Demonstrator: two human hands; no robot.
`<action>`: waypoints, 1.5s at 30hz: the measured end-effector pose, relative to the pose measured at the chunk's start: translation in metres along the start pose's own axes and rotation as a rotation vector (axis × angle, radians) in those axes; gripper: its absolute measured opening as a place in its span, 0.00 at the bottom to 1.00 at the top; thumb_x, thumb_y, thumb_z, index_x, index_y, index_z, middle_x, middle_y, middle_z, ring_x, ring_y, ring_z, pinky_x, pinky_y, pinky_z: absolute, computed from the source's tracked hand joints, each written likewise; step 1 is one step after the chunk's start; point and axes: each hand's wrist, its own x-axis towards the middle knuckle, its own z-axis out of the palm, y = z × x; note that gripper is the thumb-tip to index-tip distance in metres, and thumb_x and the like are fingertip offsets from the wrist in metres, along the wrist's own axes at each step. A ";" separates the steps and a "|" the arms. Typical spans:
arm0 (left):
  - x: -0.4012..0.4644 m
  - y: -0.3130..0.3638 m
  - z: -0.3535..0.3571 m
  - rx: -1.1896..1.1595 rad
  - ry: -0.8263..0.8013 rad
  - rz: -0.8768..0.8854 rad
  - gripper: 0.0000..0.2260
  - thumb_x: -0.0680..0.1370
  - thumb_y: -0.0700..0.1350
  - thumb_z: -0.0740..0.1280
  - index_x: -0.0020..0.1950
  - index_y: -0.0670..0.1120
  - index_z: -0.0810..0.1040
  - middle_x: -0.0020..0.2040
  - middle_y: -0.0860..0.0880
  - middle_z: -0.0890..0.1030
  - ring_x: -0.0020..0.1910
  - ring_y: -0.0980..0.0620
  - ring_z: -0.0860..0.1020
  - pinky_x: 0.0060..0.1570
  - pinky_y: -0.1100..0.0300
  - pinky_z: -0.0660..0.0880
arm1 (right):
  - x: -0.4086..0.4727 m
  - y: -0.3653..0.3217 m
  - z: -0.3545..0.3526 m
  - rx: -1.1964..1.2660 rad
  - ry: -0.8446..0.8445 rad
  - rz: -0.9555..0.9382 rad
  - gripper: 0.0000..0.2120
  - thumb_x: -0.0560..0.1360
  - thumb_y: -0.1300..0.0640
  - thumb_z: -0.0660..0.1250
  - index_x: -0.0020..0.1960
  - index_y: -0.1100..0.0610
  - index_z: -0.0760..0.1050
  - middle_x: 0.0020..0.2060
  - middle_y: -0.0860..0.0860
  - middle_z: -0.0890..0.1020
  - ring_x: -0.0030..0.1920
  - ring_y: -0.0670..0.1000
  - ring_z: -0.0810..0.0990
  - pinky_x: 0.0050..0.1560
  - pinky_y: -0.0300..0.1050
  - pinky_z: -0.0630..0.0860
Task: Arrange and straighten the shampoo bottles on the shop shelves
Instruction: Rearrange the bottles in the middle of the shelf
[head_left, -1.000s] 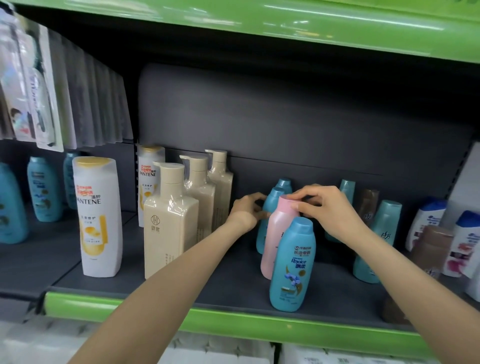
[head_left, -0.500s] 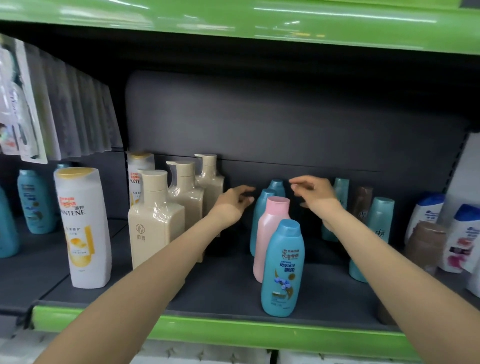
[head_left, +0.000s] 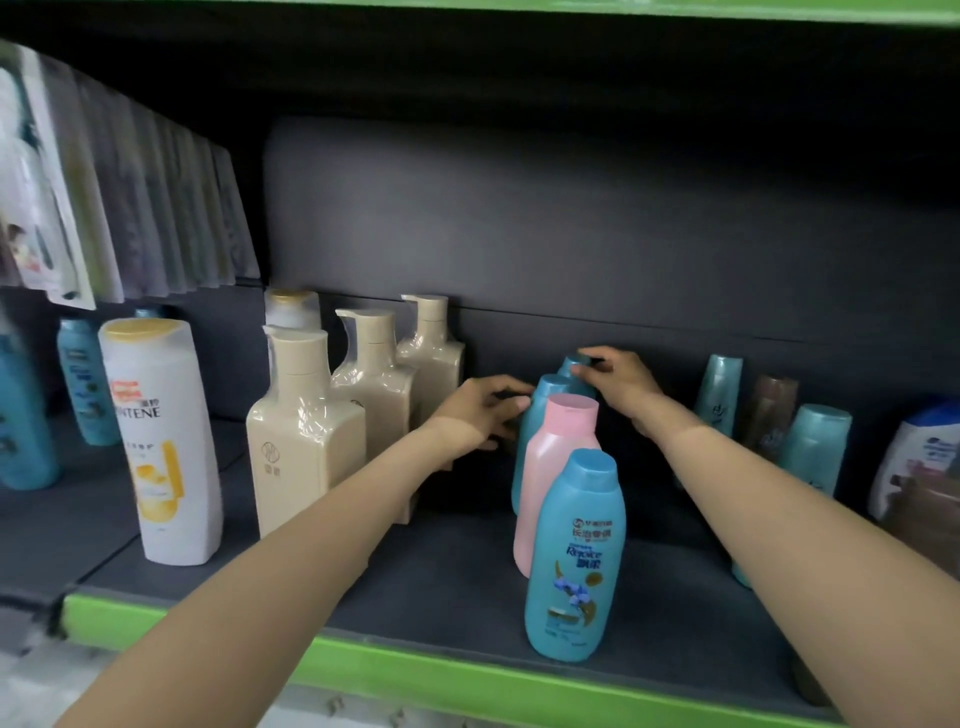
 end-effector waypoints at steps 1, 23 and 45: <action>0.001 0.002 0.000 -0.008 0.010 0.008 0.06 0.80 0.44 0.60 0.56 0.50 0.74 0.48 0.46 0.79 0.42 0.50 0.78 0.48 0.56 0.72 | 0.000 0.000 0.001 -0.003 0.004 -0.010 0.14 0.75 0.57 0.68 0.60 0.58 0.77 0.57 0.56 0.81 0.56 0.53 0.78 0.59 0.46 0.72; -0.017 0.021 0.003 0.086 0.291 0.089 0.10 0.79 0.45 0.64 0.58 0.44 0.76 0.52 0.46 0.79 0.49 0.50 0.76 0.49 0.62 0.72 | -0.085 -0.056 -0.060 -0.021 0.313 -0.097 0.14 0.74 0.58 0.70 0.58 0.60 0.78 0.53 0.57 0.81 0.55 0.55 0.78 0.48 0.36 0.66; -0.143 0.078 0.033 0.252 0.056 0.615 0.15 0.77 0.49 0.66 0.63 0.48 0.75 0.56 0.55 0.75 0.52 0.60 0.74 0.50 0.75 0.67 | -0.255 -0.105 -0.086 0.482 0.338 0.100 0.08 0.76 0.57 0.67 0.52 0.61 0.78 0.47 0.54 0.80 0.46 0.51 0.80 0.36 0.44 0.80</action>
